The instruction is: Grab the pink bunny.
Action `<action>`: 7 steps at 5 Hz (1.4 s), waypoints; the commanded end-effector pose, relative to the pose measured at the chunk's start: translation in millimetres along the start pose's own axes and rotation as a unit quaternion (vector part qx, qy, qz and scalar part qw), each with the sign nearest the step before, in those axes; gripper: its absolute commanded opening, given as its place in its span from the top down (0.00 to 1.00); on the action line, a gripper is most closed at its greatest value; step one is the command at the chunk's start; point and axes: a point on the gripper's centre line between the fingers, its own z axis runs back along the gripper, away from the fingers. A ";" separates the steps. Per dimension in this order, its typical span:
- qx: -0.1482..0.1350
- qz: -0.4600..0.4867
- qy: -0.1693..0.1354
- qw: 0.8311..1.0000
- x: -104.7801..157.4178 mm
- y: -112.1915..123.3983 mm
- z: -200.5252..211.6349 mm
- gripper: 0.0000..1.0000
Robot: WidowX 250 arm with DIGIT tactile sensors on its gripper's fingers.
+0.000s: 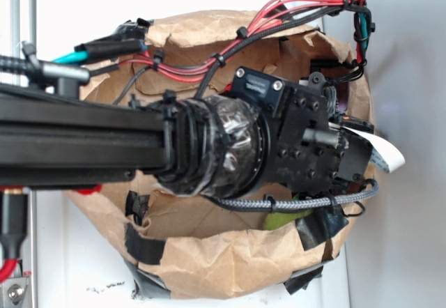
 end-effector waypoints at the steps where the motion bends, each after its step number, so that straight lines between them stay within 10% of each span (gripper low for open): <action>1: -0.027 0.006 -0.007 1.000 14.6 23.1 49.3 1.00; 4: -0.061 0.009 0.081 0.995 4.6 44.2 123.6 1.00; 7: -0.115 0.013 0.066 0.991 -22.8 37.5 179.7 1.00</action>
